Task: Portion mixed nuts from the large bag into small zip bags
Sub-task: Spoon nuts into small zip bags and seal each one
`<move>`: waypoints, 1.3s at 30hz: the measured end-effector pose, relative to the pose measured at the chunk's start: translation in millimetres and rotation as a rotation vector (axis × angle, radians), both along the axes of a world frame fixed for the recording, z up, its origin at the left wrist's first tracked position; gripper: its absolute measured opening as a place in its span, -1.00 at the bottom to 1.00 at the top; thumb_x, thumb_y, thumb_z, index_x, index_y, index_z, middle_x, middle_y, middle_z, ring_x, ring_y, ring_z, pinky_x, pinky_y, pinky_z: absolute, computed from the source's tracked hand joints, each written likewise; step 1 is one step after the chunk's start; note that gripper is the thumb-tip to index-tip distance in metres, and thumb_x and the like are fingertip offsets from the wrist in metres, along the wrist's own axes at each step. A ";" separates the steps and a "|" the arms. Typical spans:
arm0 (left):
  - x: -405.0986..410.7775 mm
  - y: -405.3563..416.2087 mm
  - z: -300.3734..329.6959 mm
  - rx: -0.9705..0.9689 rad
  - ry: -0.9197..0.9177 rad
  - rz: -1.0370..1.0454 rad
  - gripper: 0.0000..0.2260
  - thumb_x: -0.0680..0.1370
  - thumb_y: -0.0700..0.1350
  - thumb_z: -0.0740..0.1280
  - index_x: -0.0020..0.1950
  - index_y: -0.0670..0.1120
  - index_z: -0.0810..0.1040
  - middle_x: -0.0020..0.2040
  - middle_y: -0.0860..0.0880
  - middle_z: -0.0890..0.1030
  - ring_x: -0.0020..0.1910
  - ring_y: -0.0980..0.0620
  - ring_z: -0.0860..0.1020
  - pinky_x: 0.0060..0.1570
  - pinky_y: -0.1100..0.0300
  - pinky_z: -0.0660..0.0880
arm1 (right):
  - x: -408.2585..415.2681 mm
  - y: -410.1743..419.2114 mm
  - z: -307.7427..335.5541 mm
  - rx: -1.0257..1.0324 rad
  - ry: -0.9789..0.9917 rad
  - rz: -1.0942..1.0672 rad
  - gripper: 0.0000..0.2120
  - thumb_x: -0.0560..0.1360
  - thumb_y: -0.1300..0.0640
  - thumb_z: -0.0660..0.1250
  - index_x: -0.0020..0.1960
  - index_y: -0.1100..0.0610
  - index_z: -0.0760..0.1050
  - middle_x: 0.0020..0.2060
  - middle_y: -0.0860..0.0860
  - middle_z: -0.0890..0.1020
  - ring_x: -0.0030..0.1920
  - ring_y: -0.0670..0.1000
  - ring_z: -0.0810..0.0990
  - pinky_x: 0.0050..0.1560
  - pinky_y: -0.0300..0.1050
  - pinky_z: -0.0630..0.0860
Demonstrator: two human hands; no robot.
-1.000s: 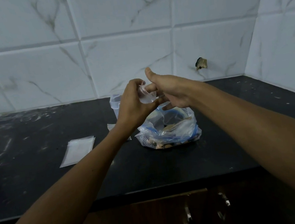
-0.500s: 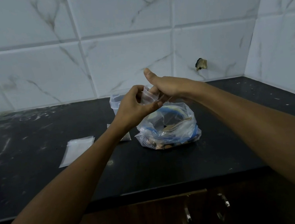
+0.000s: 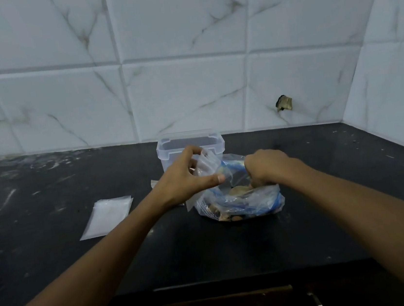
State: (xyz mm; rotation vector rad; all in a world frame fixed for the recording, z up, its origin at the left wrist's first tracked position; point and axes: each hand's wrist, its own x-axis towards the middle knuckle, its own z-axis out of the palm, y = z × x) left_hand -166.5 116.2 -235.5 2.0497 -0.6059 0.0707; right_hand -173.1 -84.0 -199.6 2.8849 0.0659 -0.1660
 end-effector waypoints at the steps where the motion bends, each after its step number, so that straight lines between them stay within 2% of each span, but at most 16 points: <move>1: 0.5 -0.3 -0.8 0.006 0.010 -0.012 -0.43 0.38 0.15 0.52 0.27 0.09 0.35 0.03 0.02 0.60 -0.08 0.12 0.60 -0.12 0.24 0.54 | 1.9 1.2 0.5 -0.003 0.006 0.006 -0.78 0.47 0.02 0.38 0.03 0.09 0.46 -0.15 0.04 0.51 -0.17 0.06 0.49 -0.16 -0.05 0.42; 4: 1.1 -1.1 -2.4 0.013 0.030 -0.054 -0.43 0.36 0.16 0.53 0.26 0.09 0.36 0.01 0.00 0.64 -0.22 0.20 0.59 -0.23 0.33 0.47 | 3.9 0.8 0.1 0.030 0.020 0.018 -0.84 0.47 0.07 0.38 -0.04 0.09 0.44 -0.25 0.02 0.49 -0.22 0.04 0.50 -0.16 -0.07 0.45; 7: -0.2 -3.4 -1.0 -0.003 0.050 -0.063 -0.44 0.38 0.12 0.52 0.27 0.03 0.37 -0.06 0.02 0.63 -0.32 0.32 0.56 -0.33 0.44 0.43 | -1.1 -3.1 2.8 -0.028 -0.103 0.093 -0.84 0.53 0.13 0.30 0.10 0.11 0.46 -0.14 0.05 0.50 -0.18 0.07 0.46 -0.13 -0.06 0.37; 9: -1.9 -5.5 0.7 -0.023 0.054 -0.070 -0.50 0.42 0.04 0.51 0.26 -0.02 0.37 -0.14 0.06 0.60 -0.36 0.34 0.54 -0.38 0.47 0.40 | -2.7 -4.0 5.2 -0.115 -0.187 0.167 -0.86 0.54 0.16 0.29 0.09 0.09 0.44 -0.12 0.04 0.50 -0.12 0.09 0.48 -0.03 -0.03 0.32; 11: -3.7 -7.5 1.0 -0.027 0.066 -0.088 -0.51 0.44 0.01 0.50 0.25 -0.03 0.37 -0.12 0.06 0.62 -0.33 0.33 0.57 -0.36 0.47 0.42 | -1.7 -1.9 5.4 -0.122 -0.191 0.219 -0.87 0.54 0.12 0.30 0.09 0.05 0.47 -0.10 0.02 0.53 -0.02 0.08 0.53 0.07 0.00 0.32; 13: -5.7 -8.7 1.1 -0.036 0.080 -0.101 -0.51 0.42 0.02 0.51 0.25 0.00 0.37 -0.06 0.04 0.65 -0.24 0.29 0.61 -0.27 0.42 0.48 | 1.0 1.2 3.3 -0.003 -0.120 0.231 -0.86 0.54 0.09 0.31 0.09 0.01 0.54 -0.04 0.00 0.60 -0.03 0.04 0.54 0.05 -0.02 0.36; 15: -5.2 -9.5 -1.0 -0.065 0.104 -0.107 -0.50 0.40 0.03 0.54 0.22 0.02 0.39 -0.02 0.01 0.67 -0.11 0.18 0.66 -0.11 0.26 0.58 | 4.2 3.9 0.4 0.142 -0.036 0.214 -0.87 0.53 0.11 0.34 0.06 0.00 0.59 -0.04 0.00 0.62 -0.09 0.01 0.53 -0.05 -0.08 0.44; 17: -5.1 -10.2 -2.6 -0.083 0.117 -0.109 -0.48 0.36 0.07 0.56 0.21 0.03 0.40 0.03 -0.01 0.67 -0.02 0.09 0.67 0.04 0.06 0.62 | 8.6 5.4 -4.6 0.255 0.008 0.197 -0.87 0.52 0.13 0.35 0.04 0.05 0.62 -0.10 0.01 0.61 -0.11 0.01 0.55 -0.12 -0.11 0.47; 20: -7.4 -12.2 -4.0 -0.081 0.130 -0.097 -0.39 0.27 0.17 0.58 0.20 0.05 0.40 0.05 -0.01 0.67 0.02 0.05 0.66 0.11 -0.04 0.60 | 14.3 7.6 -12.1 0.356 0.048 0.149 -0.85 0.51 0.15 0.36 0.05 0.10 0.64 -0.19 -0.01 0.58 -0.13 0.00 0.55 -0.15 -0.15 0.43; 24: -10.1 -12.7 -6.1 -0.056 0.172 -0.089 -0.36 0.23 0.22 0.54 0.20 0.07 0.38 0.06 -0.02 0.66 0.05 0.01 0.65 0.13 -0.07 0.59 | 21.2 4.3 -17.9 0.443 0.016 0.098 -0.82 0.50 0.14 0.37 0.08 0.07 0.65 -0.06 0.03 0.66 -0.05 0.03 0.61 -0.10 -0.13 0.48; 27: -10.3 -13.6 -8.0 -0.072 0.198 -0.082 -0.42 0.33 0.09 0.58 0.22 0.02 0.39 0.07 -0.06 0.66 0.05 0.00 0.65 0.14 -0.09 0.58 | 22.1 6.5 -20.7 0.440 0.029 0.132 -0.86 0.51 0.12 0.37 0.04 0.07 0.65 -0.12 0.00 0.64 -0.10 0.01 0.58 -0.12 -0.15 0.47; 29: -11.4 -15.9 -8.9 -0.076 0.204 -0.083 -0.47 0.38 0.05 0.56 0.23 0.00 0.39 0.09 -0.07 0.65 0.07 0.00 0.64 0.14 -0.08 0.58 | 18.7 8.4 -20.9 0.445 0.087 0.171 -0.90 0.52 0.13 0.35 -0.15 0.00 0.61 -0.28 -0.07 0.54 -0.22 -0.05 0.51 -0.20 -0.21 0.42; 31: -12.7 -16.8 -10.2 -0.051 0.205 -0.077 -0.47 0.38 0.06 0.55 0.22 0.02 0.38 0.08 -0.07 0.65 0.06 0.00 0.64 0.14 -0.08 0.58 | 17.2 6.7 -18.1 0.484 0.123 0.170 -0.72 0.52 0.15 0.33 -0.33 -0.08 0.47 -0.35 -0.10 0.50 -0.30 -0.09 0.46 -0.30 -0.25 0.35; 32: -13.8 -16.6 -10.2 -0.045 0.208 -0.074 -0.45 0.36 0.10 0.56 0.22 0.03 0.38 0.06 -0.07 0.65 0.04 0.00 0.65 0.13 -0.08 0.58 | 18.0 3.3 -17.2 0.520 0.132 0.160 -0.73 0.52 0.15 0.34 -0.33 -0.07 0.49 -0.33 -0.08 0.54 -0.29 -0.08 0.48 -0.29 -0.24 0.36; 35: -16.7 -14.9 -8.2 -0.060 0.221 -0.063 -0.39 0.31 0.15 0.57 0.23 0.03 0.38 0.05 -0.09 0.66 0.04 -0.04 0.65 0.11 -0.11 0.58 | 21.0 -8.6 -11.1 0.616 0.149 0.118 -0.90 0.52 0.16 0.35 -0.11 0.08 0.64 -0.22 0.00 0.63 -0.21 -0.04 0.52 -0.21 -0.19 0.42; 39: -20.2 -16.9 -7.8 -0.065 0.249 -0.032 -0.32 0.23 0.22 0.56 0.22 0.05 0.38 0.09 -0.09 0.63 0.07 -0.05 0.63 0.12 -0.11 0.58 | 21.4 -23.0 -0.8 0.699 0.147 0.045 -0.87 0.54 0.22 0.33 -0.11 0.12 0.65 -0.35 -0.01 0.58 -0.39 -0.07 0.38 -0.40 -0.23 0.32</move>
